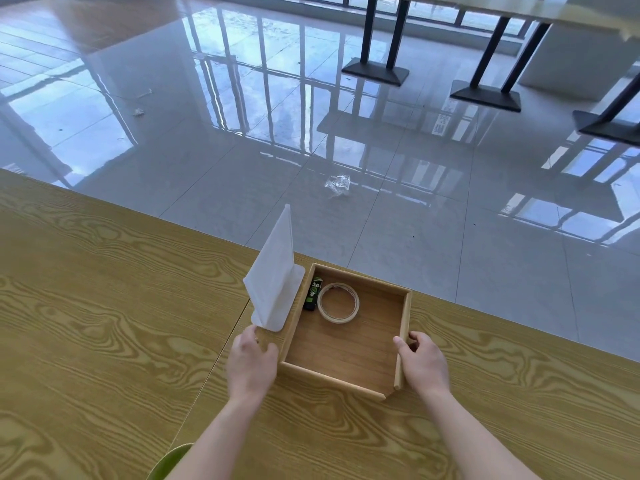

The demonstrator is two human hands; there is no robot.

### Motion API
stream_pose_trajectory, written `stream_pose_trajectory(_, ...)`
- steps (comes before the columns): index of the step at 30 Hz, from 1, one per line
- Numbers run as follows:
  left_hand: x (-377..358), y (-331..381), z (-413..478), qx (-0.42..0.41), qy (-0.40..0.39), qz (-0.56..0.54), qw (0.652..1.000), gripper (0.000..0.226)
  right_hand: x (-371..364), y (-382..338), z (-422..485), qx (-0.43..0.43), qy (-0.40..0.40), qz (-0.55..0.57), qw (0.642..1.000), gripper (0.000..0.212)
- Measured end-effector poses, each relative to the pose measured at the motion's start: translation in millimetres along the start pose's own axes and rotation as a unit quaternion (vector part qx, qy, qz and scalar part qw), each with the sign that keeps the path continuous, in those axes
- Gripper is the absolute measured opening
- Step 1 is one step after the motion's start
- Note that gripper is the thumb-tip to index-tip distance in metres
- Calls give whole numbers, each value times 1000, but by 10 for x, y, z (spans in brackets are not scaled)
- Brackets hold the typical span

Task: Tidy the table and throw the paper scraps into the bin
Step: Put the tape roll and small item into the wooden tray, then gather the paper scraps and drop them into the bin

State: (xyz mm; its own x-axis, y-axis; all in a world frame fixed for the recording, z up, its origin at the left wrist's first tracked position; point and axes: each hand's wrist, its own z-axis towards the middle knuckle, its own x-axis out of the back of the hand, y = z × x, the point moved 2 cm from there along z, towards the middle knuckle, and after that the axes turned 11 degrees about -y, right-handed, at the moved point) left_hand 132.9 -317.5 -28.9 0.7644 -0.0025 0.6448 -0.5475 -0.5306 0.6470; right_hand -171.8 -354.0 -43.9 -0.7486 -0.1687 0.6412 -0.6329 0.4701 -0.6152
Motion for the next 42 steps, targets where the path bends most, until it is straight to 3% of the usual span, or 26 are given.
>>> stream_pose_trajectory(5,-94,51,-213,-5,-29,41,999,57,105,32,-149,13,7,-7,1000,49)
stream_pose_trajectory(10,-162,149,-500,-136,-31,201,970,51,231,118,-435,42,16,-44,998,42)
stream_pose_trajectory(15,-270,268,-746,-208,-67,271,937,50,339,246,-841,59,15,-55,997,39)
stream_pose_trajectory(26,-1025,485,-1581,-370,-182,284,866,49,807,1137,-2029,-26,90,-8,996,34)
stream_pose_trajectory(36,-1793,714,-2607,-457,-276,302,790,46,1260,2251,-2927,-111,164,-26,980,30)
stream_pose_trajectory(39,-2095,780,-2899,-458,-290,305,783,43,1413,2629,-3080,-127,178,-81,972,37)
stream_pose_trajectory(42,-2433,807,-3188,-436,-302,301,793,48,1519,2993,-3169,-156,135,-121,971,51)
